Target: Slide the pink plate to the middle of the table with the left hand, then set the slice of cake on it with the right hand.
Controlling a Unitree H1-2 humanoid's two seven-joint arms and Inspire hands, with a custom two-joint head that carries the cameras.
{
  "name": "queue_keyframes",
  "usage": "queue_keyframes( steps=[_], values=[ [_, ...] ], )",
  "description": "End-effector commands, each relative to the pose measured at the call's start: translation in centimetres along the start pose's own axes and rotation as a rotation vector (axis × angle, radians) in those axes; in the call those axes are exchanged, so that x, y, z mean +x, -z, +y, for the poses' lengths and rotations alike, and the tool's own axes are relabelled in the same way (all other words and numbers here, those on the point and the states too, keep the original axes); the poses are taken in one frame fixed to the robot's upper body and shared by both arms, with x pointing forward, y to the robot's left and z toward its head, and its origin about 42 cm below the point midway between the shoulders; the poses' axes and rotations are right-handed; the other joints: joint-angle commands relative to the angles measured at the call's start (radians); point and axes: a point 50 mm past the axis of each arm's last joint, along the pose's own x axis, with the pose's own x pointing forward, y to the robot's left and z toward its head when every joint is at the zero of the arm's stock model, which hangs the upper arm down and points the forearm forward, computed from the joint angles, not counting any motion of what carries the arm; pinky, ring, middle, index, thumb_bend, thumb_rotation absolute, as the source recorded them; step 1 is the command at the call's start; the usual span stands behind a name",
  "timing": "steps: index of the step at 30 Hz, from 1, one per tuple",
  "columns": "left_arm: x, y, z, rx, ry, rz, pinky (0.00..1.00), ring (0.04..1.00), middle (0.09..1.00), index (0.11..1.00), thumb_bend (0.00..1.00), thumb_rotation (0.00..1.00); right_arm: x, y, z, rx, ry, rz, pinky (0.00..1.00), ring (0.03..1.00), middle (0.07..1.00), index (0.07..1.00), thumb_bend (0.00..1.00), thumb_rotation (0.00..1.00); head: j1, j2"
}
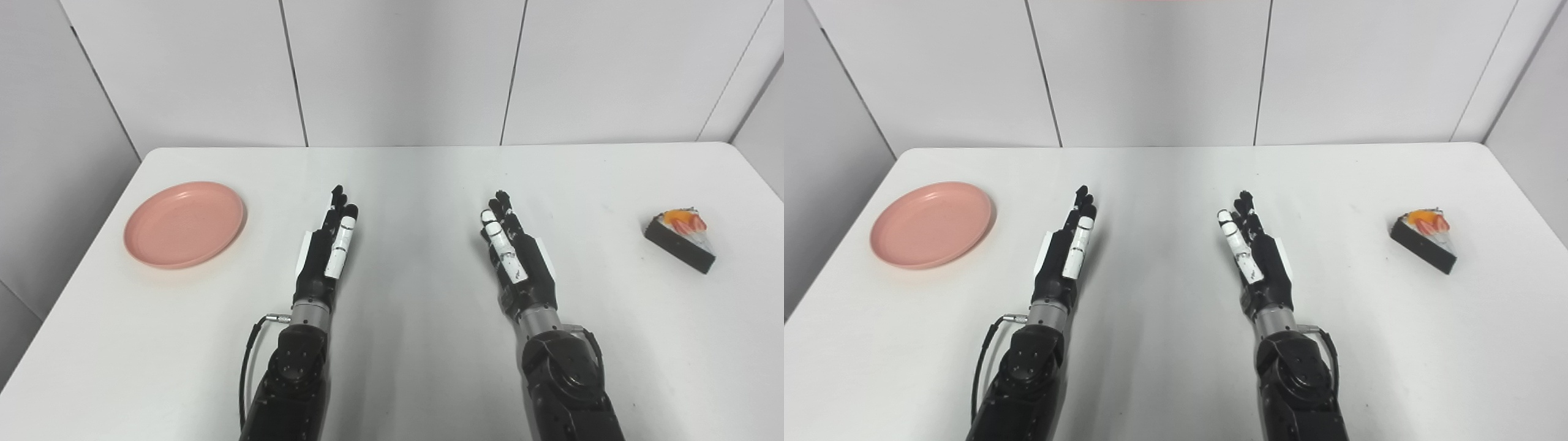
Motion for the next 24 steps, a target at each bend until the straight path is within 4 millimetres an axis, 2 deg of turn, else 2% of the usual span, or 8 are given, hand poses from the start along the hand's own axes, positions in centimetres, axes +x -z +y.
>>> queue_keyframes(
  steps=[1,5,8,12,16,18,20,24],
  values=[
    [1.14,-1.99,-0.31,0.002,-0.019,-0.097,1.00,1.000,1.000,1.000,0.63,1.00,1.00,-2.47,1.02,0.001,-0.032,-0.101,1.00,1.000,1.000,1.000,0.65,0.67,0.001,0.000],
    [1.08,-2.09,-0.15,0.039,-0.014,-0.079,1.00,1.000,1.000,1.000,0.65,1.00,1.03,-2.45,1.05,0.024,-0.025,-0.104,1.00,1.000,1.000,1.000,0.63,0.65,0.002,-0.001],
    [1.19,-1.93,-0.14,0.031,-0.020,-0.079,1.00,1.000,1.000,1.000,0.63,1.00,1.07,-2.43,1.04,-0.008,-0.026,-0.105,1.00,1.000,1.000,1.000,0.64,0.65,0.001,-0.002],
    [1.24,-1.80,-0.11,0.008,-0.001,-0.086,1.00,1.000,1.000,1.000,0.61,1.00,1.10,-2.42,1.03,-0.013,-0.019,-0.103,1.00,1.000,1.000,1.000,0.64,0.67,0.001,-0.001],
    [1.32,-1.74,-0.18,-0.080,0.032,-0.068,1.00,1.000,1.000,1.000,0.63,1.00,1.16,-2.52,1.07,-0.001,-0.011,-0.099,1.00,1.000,1.000,1.000,0.63,0.65,0.002,-0.001],
    [1.39,-1.72,-0.21,-0.100,0.044,-0.065,1.00,1.000,1.000,1.000,0.63,1.00,1.18,-2.50,1.01,-0.001,-0.021,-0.095,1.00,1.000,1.000,1.000,0.63,0.69,0.002,-0.001],
    [1.46,-1.73,-0.21,-0.112,0.061,-0.066,1.00,1.000,1.000,1.000,0.62,1.00,1.19,-2.47,0.94,0.019,-0.034,-0.085,1.00,1.000,1.000,1.000,0.68,0.69,0.002,-0.002],
    [1.24,-1.76,-0.25,-0.118,0.082,-0.068,1.00,1.000,1.000,1.000,0.59,1.00,1.31,-2.63,0.78,0.002,-0.049,-0.099,1.00,1.000,1.000,1.000,0.74,0.78,0.002,-0.001]
  ],
)
